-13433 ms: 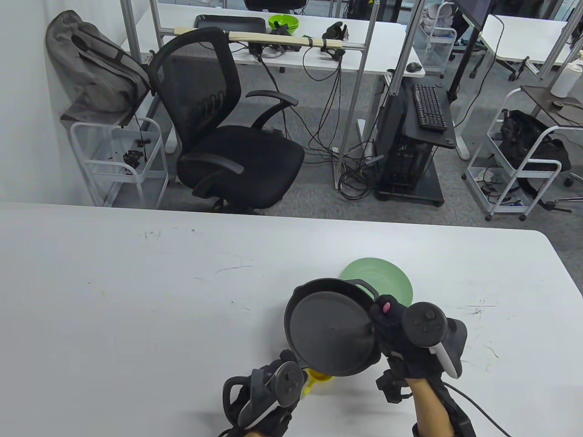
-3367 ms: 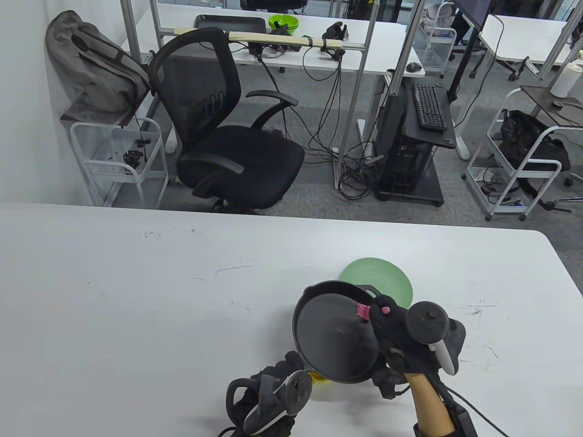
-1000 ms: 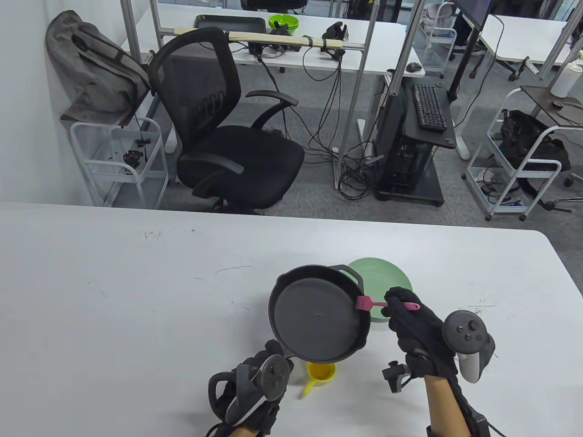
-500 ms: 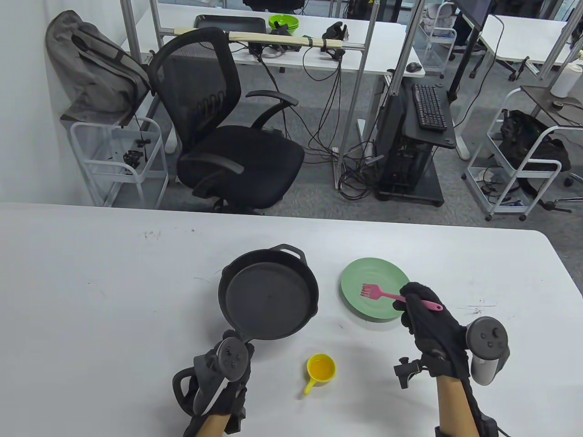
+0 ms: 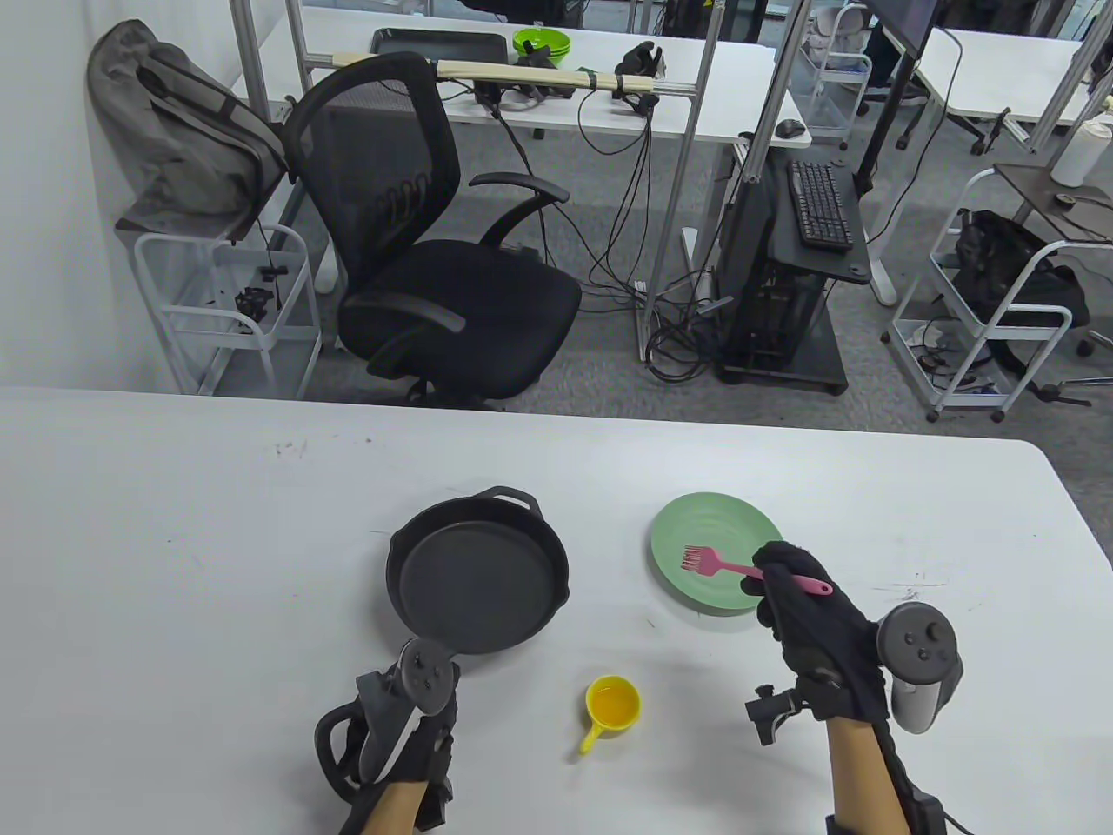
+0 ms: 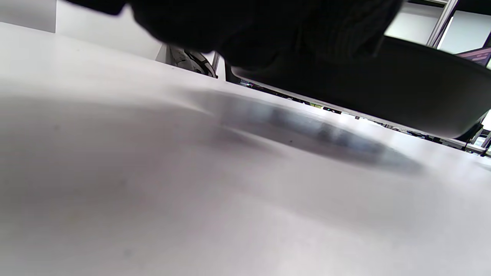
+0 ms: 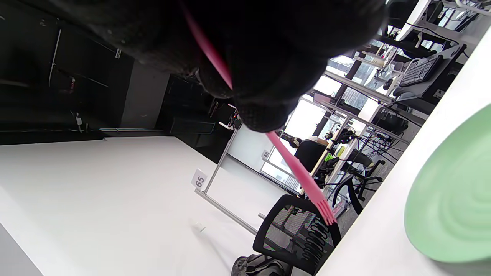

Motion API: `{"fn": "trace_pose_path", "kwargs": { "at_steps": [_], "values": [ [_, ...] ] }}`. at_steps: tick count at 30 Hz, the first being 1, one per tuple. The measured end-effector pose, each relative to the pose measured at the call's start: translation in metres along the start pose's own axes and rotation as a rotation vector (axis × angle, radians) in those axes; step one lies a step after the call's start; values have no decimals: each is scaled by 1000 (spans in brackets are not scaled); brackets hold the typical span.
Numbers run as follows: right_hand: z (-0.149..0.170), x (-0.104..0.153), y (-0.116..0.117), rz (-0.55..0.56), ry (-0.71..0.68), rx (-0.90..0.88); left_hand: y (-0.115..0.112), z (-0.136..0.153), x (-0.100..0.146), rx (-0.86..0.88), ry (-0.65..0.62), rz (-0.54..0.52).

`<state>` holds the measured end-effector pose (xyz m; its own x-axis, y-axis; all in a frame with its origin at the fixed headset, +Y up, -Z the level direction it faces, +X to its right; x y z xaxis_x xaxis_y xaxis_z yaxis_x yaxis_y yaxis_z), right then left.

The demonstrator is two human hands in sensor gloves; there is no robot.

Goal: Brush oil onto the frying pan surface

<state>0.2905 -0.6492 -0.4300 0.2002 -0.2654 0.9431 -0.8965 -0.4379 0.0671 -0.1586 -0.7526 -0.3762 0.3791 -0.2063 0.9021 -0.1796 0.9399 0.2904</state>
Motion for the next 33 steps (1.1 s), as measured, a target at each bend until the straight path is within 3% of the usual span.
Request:
{"fn": "trace_pose_path", "kwargs": {
  "at_steps": [11,23,33],
  "values": [
    [0,-1,1,-9,0,1,-9,0,0,-42,2,19],
    [-6,-2,11,-56,-22,68,-20,2,0,-24,-1,169],
    [-31,-2,13,-80,-84,214,-1,2,0,28,-16,120]
  ]
}}
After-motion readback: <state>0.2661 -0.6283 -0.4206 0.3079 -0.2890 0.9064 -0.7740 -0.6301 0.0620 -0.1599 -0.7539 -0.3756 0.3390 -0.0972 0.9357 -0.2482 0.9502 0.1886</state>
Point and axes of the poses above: the tracker on the back of each hand, its own z axis roughly to the little-finger side, its own x axis roughly from the fingertips to the wrist, y = z × x, the point moved 4 cm from there along -x, roughly from the wrist to the fingertips, and after that the axes turned 13 degrees about -z, right-handed, at the moved point
